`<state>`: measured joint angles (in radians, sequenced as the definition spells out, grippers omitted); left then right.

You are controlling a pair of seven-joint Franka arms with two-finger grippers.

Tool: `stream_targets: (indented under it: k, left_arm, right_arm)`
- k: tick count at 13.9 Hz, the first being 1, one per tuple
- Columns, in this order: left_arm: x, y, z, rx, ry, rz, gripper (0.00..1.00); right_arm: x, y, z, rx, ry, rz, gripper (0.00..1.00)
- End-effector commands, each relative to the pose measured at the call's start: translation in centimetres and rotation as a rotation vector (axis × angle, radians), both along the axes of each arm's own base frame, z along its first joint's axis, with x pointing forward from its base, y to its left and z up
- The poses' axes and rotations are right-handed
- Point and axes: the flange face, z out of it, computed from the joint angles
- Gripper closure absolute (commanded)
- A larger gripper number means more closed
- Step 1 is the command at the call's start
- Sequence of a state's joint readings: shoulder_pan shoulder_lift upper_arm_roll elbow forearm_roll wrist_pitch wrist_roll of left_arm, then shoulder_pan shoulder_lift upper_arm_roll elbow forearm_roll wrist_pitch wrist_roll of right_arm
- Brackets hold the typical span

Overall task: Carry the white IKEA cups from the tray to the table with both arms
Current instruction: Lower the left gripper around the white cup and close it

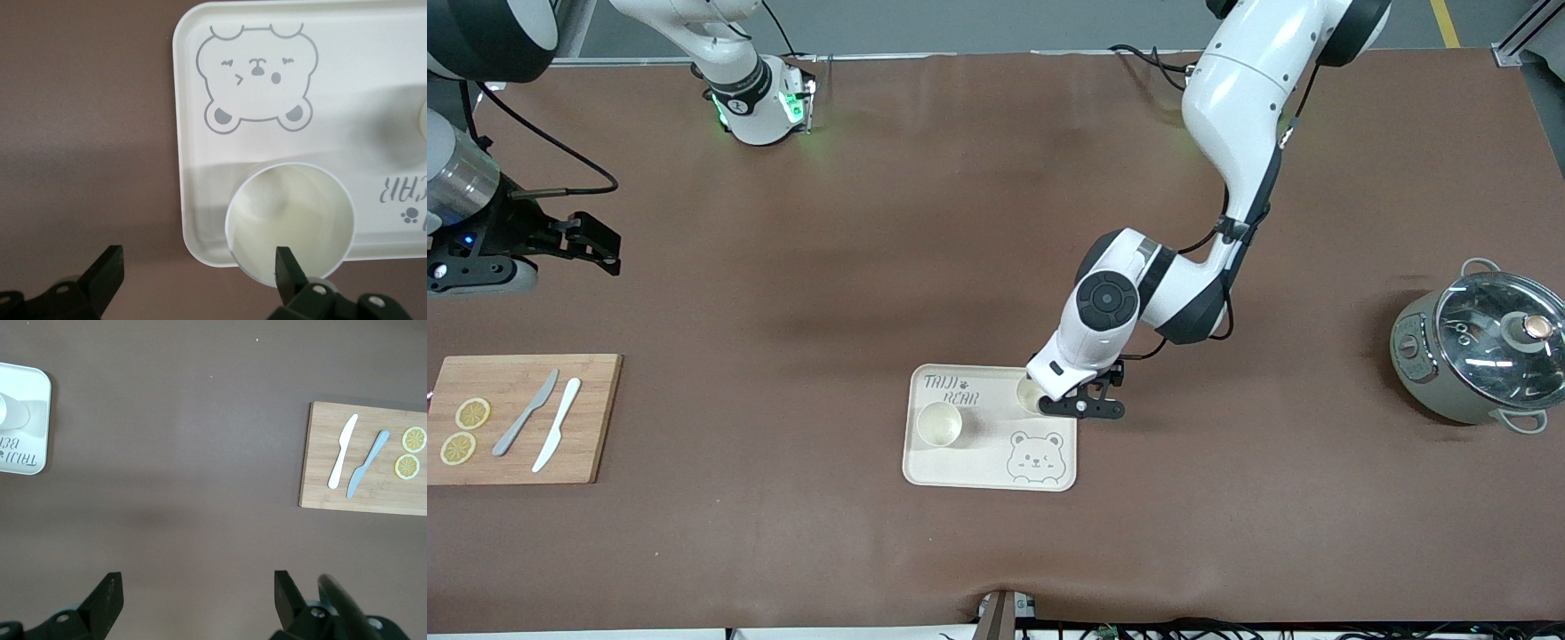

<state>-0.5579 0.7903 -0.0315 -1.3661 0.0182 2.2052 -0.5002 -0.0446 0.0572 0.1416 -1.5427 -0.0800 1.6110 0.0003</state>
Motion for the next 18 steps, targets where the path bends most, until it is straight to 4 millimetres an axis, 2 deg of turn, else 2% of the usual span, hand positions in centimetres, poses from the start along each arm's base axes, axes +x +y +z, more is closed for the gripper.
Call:
stream_targets:
  k: [1, 7, 9, 12, 15, 18]
  left_arm:
    - [0.5, -0.4, -0.7, 0.020, -0.025, -0.017, 0.00]
    - [1.3, -0.5, -1.6, 0.019, -0.036, -0.037, 0.00]
    - [1.7, -0.7, -1.7, 0.016, -0.045, -0.032, 0.00]
    - [2.1, -0.3, -1.8, 0.022, -0.049, -0.023, 0.00]
    - [1.8, -0.7, -1.9, 0.022, -0.048, -0.001, 0.00]
    - [1.3, -1.3, -1.8, 0.022, -0.043, 0.009, 0.00]
  right_arm:
    - [-0.2, -0.7, 1.0, 0.002, 0.000, 0.000, 0.00]
    - [-0.6, -2.4, 1.8, 0.003, 0.000, -0.046, 0.00]
    - [-0.6, -2.6, 3.1, 0.005, -0.022, -0.049, 0.00]
    - [-0.6, -3.0, 3.4, 0.007, -0.028, -0.050, 0.00]
    - [-0.6, -3.0, 3.7, 0.040, -0.034, -0.066, 0.00]
    - [-0.4, -4.9, 3.4, 0.097, -0.029, -0.108, 0.00]
